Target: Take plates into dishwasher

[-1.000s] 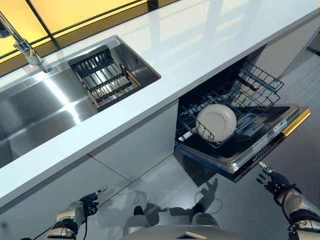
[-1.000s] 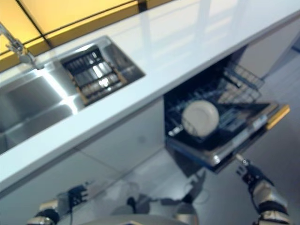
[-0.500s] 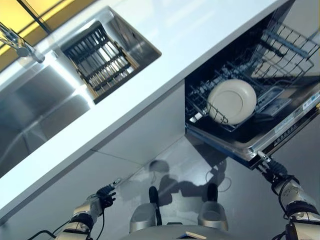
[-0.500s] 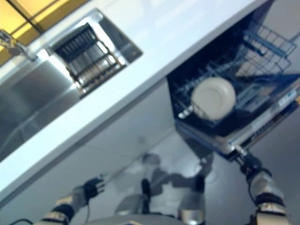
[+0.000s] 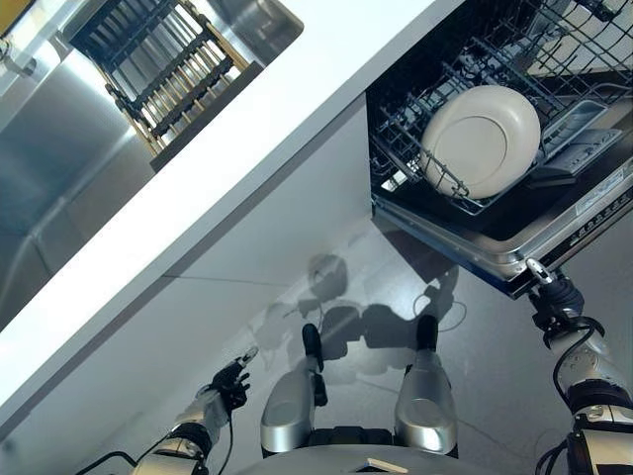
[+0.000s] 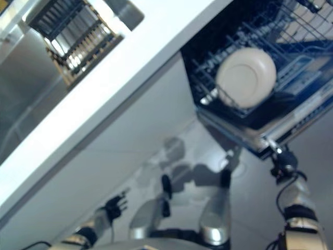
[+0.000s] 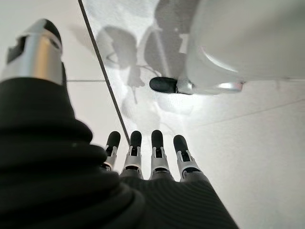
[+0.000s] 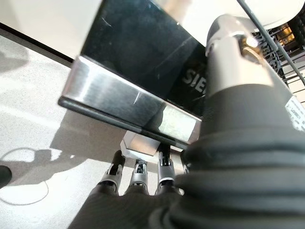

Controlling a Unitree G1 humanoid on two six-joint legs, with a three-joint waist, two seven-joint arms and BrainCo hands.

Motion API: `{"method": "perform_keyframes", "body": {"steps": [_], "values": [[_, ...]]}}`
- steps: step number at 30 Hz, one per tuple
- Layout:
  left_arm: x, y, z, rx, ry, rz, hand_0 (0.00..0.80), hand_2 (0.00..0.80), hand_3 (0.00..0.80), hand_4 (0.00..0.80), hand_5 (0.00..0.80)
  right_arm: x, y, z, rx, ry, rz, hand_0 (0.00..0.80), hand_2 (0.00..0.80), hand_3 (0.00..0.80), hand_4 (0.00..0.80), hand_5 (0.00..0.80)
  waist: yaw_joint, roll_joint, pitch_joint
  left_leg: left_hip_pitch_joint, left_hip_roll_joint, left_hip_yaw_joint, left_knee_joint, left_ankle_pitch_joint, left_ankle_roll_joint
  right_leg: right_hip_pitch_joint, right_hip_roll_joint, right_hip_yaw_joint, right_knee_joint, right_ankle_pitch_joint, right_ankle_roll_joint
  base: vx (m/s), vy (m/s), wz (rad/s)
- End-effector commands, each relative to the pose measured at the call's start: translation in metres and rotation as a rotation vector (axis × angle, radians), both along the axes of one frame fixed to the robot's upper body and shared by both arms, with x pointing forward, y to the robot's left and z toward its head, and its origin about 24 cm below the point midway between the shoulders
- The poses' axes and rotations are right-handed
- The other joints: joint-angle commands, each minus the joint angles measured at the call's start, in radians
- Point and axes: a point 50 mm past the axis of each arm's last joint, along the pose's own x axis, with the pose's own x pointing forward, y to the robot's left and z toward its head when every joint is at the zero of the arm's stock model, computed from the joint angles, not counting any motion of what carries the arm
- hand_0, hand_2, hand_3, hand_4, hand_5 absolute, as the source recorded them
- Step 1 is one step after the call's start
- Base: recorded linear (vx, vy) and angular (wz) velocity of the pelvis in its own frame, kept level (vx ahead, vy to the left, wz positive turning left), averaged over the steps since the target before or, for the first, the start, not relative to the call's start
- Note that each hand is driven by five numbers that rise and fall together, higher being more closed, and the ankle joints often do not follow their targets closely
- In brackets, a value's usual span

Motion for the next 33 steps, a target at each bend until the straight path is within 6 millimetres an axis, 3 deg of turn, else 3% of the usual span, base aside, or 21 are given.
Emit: {"method": "perform_keyframes", "body": {"steps": [1,5,10,15,25,33], "values": [[0.02,0.015,0.013,0.092,-0.042,-0.059,0.0,0.0,0.0,0.0,0.0,0.093,0.119,0.104,0.038,-0.519,0.526,0.0,0.0,0.0,0.0,0.0,0.088,-0.04,-0.034,-0.043,-0.004,-0.027,0.013,0.061,0.014,-0.051,-0.055,-0.029,0.322,-0.201,-0.065,0.036,0.015,-0.01],[0.019,0.011,0.014,0.093,-0.009,-0.084,0.0,0.0,0.0,0.0,0.0,0.103,0.133,0.141,0.023,-0.598,0.562,0.0,0.0,0.0,0.0,0.0,0.109,-0.041,-0.066,-0.022,-0.009,-0.037,0.0,0.061,0.019,-0.017,-0.057,-0.043,0.296,-0.193,-0.061,0.017,0.006,0.0],[0.006,0.017,0.009,0.102,0.053,-0.112,0.0,0.0,0.0,0.0,0.0,0.105,0.148,0.16,0.011,-0.657,0.6,0.0,0.0,0.0,0.0,0.0,0.126,-0.059,-0.121,0.005,-0.01,-0.049,-0.002,0.053,0.022,0.037,-0.057,-0.055,0.249,-0.174,-0.053,0.074,-0.003,-0.04],[-0.01,0.026,0.005,0.116,0.118,-0.134,0.0,0.0,0.0,0.0,0.0,0.107,0.156,0.165,0.017,-0.656,0.621,0.0,0.0,0.0,0.0,0.0,0.148,-0.092,-0.184,0.039,-0.003,-0.057,0.003,0.041,0.021,0.11,-0.054,-0.071,0.188,-0.15,-0.045,0.125,-0.04,0.08],[-0.02,0.045,0.006,0.177,0.193,-0.184,0.0,0.0,0.0,0.0,0.0,0.108,0.147,0.154,0.01,-0.576,0.576,0.0,0.0,0.0,0.0,0.0,0.188,-0.17,-0.271,0.074,0.012,-0.065,0.006,0.02,0.016,0.238,-0.026,-0.107,0.096,-0.136,-0.041,0.103,-0.067,0.26],[-0.026,0.052,0.006,0.202,0.243,-0.164,0.0,0.0,0.0,0.0,0.0,0.09,0.134,0.086,-0.141,-0.254,0.534,0.0,0.0,0.0,0.0,0.0,0.189,-0.211,-0.305,0.09,0.018,-0.066,-0.009,0.017,0.021,0.273,-0.005,-0.107,0.037,-0.11,-0.029,0.022,-0.036,0.17]]}}
